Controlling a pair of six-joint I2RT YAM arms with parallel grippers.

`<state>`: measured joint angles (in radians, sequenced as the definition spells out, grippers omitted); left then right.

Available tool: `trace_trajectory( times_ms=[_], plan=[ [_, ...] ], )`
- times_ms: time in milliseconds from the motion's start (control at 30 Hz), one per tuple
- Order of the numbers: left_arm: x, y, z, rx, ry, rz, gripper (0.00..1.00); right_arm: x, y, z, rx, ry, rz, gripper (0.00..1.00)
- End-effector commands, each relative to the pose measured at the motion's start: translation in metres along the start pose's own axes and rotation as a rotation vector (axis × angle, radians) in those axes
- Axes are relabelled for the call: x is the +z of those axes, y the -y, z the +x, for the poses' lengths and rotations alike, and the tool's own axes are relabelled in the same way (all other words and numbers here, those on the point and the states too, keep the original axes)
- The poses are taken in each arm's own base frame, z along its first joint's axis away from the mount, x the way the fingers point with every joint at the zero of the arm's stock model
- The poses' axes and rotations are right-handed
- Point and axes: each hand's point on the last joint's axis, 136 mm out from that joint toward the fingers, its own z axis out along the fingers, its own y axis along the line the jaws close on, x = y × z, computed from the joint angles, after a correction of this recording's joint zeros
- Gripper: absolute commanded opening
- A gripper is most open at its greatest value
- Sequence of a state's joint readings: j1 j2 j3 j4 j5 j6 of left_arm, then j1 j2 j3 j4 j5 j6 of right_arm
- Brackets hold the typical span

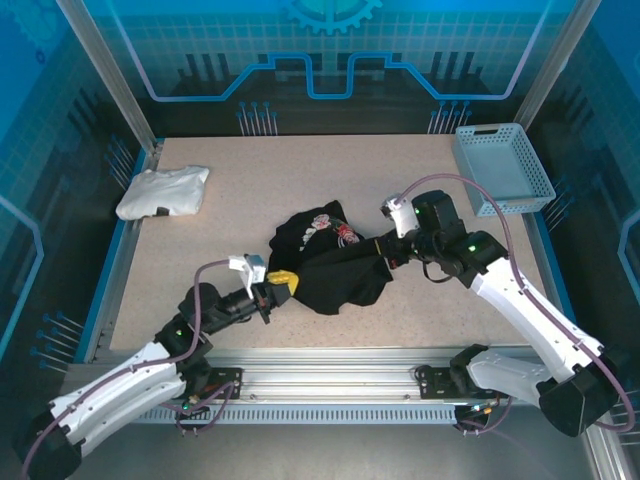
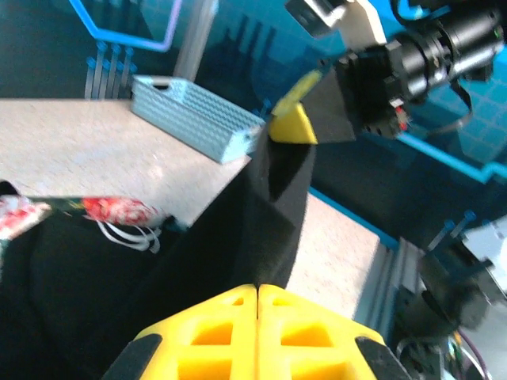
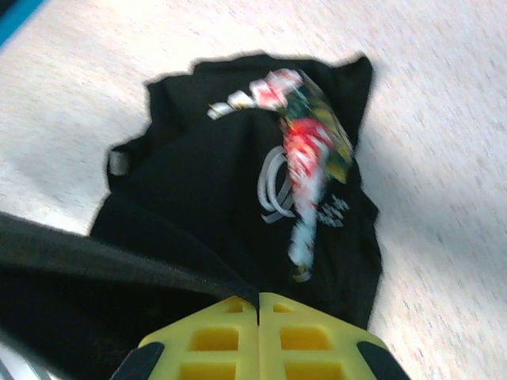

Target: Fold the inside-out t-shirt

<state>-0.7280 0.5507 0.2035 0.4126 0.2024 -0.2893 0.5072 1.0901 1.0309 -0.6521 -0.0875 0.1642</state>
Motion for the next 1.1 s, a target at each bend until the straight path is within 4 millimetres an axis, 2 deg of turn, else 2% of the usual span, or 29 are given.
trace_trajectory(
  times_ms=[0,100,233,267,333,367,433,500,567,633,667,767,833,867,933,1067],
  plan=[
    [0.009,0.029,0.024,0.02,-0.094,0.139,0.0,-0.003,0.035,0.049,0.126,-0.158,0.178,0.0],
    [0.021,0.045,0.058,0.029,-0.217,0.203,0.0,0.0,0.042,0.077,0.207,-0.209,0.217,0.0],
    [0.037,0.056,0.093,0.043,-0.347,0.241,0.0,0.008,0.049,0.118,0.311,-0.279,0.257,0.01],
    [0.042,0.057,0.101,0.039,-0.375,0.243,0.0,0.009,0.052,0.127,0.335,-0.292,0.278,0.03],
    [0.051,0.06,0.111,0.031,-0.415,0.26,0.0,0.009,0.058,0.141,0.37,-0.297,0.318,0.12],
    [0.056,0.062,0.113,0.022,-0.426,0.268,0.08,0.007,0.06,0.143,0.375,-0.283,0.328,0.2],
    [0.062,0.062,0.111,0.016,-0.426,0.263,0.19,0.002,0.06,0.132,0.342,-0.214,0.322,0.34],
    [0.063,0.056,0.101,0.029,-0.406,0.222,0.42,-0.004,0.055,0.108,0.284,-0.111,0.294,0.45],
    [0.061,0.036,0.085,0.018,-0.377,0.121,0.54,-0.002,0.047,0.082,0.24,-0.016,0.244,0.52],
    [0.055,-0.001,0.064,-0.021,-0.332,-0.071,0.63,0.011,0.033,0.055,0.204,0.052,0.156,0.57],
    [0.047,-0.028,0.054,-0.063,-0.307,-0.208,0.69,0.022,0.026,0.042,0.186,0.069,0.107,0.59],
    [0.009,-0.108,0.038,-0.282,-0.24,-0.583,0.78,0.061,0.015,0.006,0.16,0.075,0.031,0.7],
    [-0.016,-0.145,0.043,-0.45,-0.216,-0.731,0.81,0.086,0.011,-0.018,0.14,0.075,0.0,0.74],
    [-0.024,-0.158,0.047,-0.532,-0.207,-0.764,0.81,0.103,0.012,-0.025,0.138,0.06,-0.007,0.75],
    [-0.025,-0.172,0.054,-0.647,-0.213,-0.755,0.83,0.131,0.014,-0.031,0.132,0.019,-0.016,0.76],
    [-0.005,-0.183,0.074,-0.751,-0.302,-0.714,0.83,0.189,0.016,-0.029,0.143,-0.087,-0.045,0.73]
  ],
)
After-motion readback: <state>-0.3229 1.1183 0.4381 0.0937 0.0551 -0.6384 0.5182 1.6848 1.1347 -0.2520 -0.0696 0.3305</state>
